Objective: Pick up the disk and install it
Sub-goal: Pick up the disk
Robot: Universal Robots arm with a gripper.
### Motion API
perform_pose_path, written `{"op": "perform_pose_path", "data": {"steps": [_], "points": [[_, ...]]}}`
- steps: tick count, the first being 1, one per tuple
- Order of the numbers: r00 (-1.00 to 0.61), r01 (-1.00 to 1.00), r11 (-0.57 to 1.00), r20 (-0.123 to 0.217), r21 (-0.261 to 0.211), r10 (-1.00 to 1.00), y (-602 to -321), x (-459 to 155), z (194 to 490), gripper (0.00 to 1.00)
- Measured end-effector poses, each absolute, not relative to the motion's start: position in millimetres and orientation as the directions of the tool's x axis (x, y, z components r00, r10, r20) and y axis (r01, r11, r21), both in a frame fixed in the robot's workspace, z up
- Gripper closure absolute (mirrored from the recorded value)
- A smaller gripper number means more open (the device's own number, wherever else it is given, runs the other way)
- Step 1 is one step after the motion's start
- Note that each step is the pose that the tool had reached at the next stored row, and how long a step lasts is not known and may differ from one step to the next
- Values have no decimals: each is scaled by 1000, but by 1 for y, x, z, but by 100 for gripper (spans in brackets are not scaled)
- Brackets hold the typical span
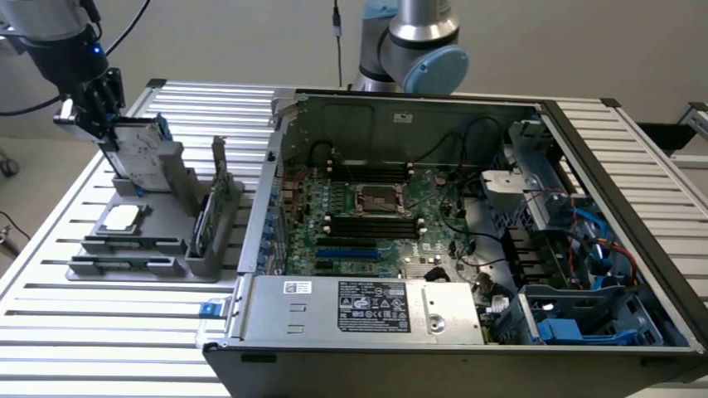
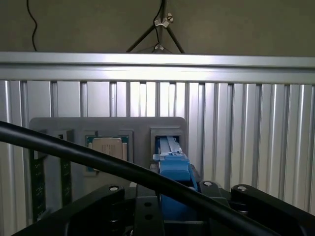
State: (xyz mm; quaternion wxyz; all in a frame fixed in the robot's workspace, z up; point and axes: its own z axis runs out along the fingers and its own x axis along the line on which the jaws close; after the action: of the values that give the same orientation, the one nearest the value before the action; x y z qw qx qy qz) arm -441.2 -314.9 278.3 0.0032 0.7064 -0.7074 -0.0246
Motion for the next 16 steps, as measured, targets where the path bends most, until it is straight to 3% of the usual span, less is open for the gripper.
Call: {"op": "perform_pose_path", "data": {"steps": [16], "points": [[-4,-1000,4,-30,23,-1000,-317,-441,278,67]]}}
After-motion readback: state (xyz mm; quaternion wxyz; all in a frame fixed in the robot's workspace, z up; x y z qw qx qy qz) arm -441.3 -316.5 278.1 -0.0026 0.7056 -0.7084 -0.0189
